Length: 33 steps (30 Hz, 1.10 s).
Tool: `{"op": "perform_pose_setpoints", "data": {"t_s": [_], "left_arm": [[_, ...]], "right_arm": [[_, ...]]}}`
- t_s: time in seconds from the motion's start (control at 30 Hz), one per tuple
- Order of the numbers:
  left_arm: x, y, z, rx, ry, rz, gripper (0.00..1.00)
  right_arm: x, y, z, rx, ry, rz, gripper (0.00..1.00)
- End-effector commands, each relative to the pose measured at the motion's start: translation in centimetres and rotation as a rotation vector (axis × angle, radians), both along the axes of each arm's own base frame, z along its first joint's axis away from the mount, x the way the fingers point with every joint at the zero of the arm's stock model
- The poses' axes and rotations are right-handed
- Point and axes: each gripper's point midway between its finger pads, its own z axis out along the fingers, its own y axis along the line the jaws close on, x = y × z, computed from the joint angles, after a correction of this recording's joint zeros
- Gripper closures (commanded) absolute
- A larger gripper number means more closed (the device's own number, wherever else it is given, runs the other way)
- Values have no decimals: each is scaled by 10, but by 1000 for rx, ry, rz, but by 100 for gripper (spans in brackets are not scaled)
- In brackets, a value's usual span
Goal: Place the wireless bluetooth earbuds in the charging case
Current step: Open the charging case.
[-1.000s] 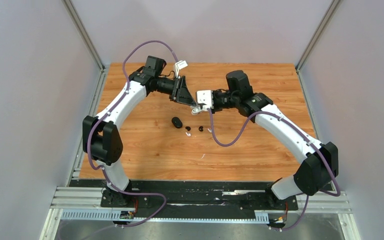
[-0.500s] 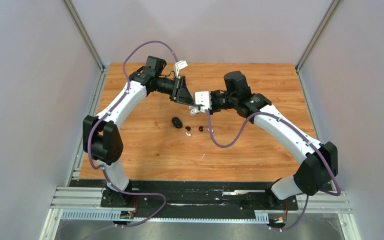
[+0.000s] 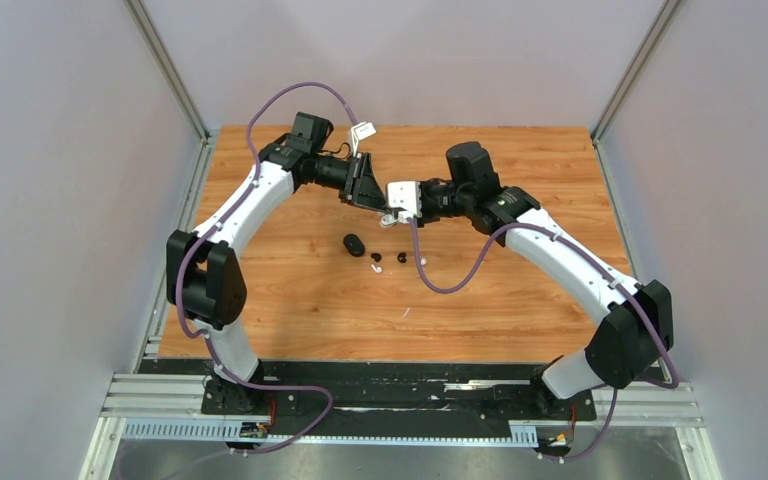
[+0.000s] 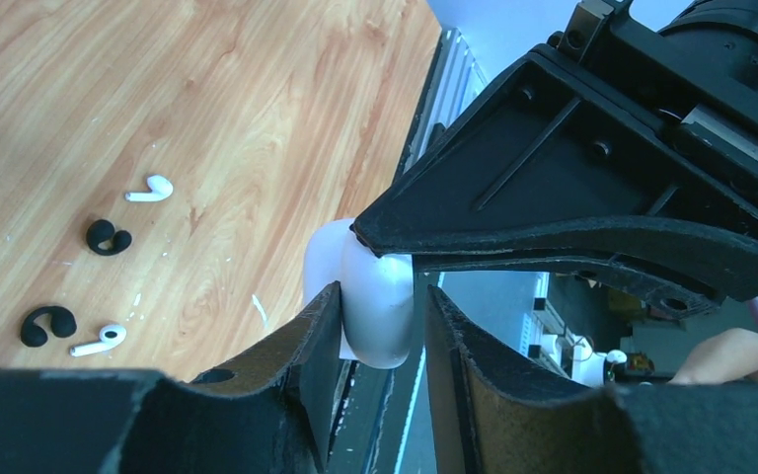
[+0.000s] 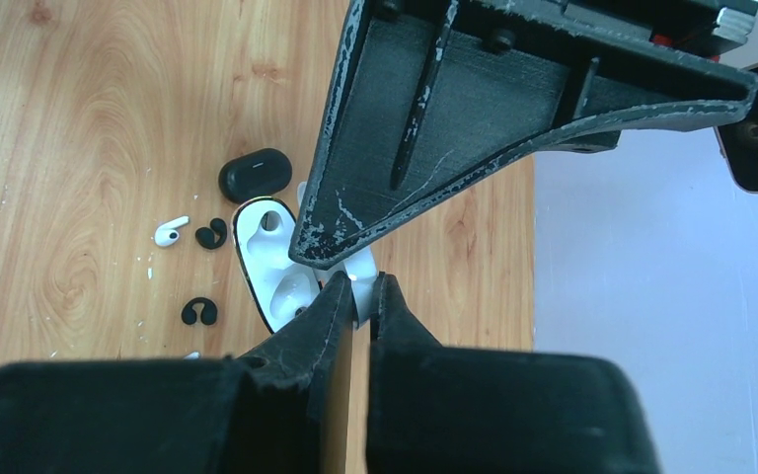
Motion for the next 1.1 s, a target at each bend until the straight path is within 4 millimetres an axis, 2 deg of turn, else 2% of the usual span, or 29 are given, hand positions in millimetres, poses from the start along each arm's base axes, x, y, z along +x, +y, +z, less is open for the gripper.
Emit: {"op": "perform_pose_setpoints", "data": {"t_s": [0.0, 0.07, 0.13, 0.3, 0.4, 0.47, 0.57, 0.7, 0.8, 0.87, 0.9, 0.97, 1.07], "left_arm": [[-1, -4, 13, -27, -41, -27, 61], [-1, -5, 12, -29, -38, -29, 66], [0, -5, 12, -31, -41, -30, 75], [1, -5, 12, -33, -48, -30, 86], [2, -4, 14, -38, -61, -31, 97], [2, -3, 15, -39, -71, -29, 100], [3, -1, 18, -41, -83, -24, 100], [4, 5, 19, -39, -97, -12, 100], [3, 9, 17, -28, -109, -12, 100], [2, 13, 16, -18, -123, -13, 100], [2, 15, 15, -6, -135, -12, 100], [2, 21, 16, 11, -160, 0, 100], [3, 35, 18, 25, -170, 39, 100]], "right_arm": [[1, 8, 12, 35, -32, 15, 100], [-1, 9, 12, 37, -31, 19, 100], [-1, 9, 10, 36, -27, 16, 100], [-4, 7, 8, 33, -29, 16, 99], [-6, 3, 13, 40, -33, 0, 91], [-7, -1, 23, 56, -35, -26, 84], [-10, -9, 46, 102, 1, -69, 68], [-23, -25, 81, 187, 93, -88, 56], [-31, -37, 94, 244, 172, -117, 49], [-33, -46, 86, 266, 254, -148, 49], [-33, -50, 75, 271, 314, -167, 49], [-32, -59, 42, 257, 436, -205, 48], [-34, -68, -20, 186, 550, -229, 49]]}}
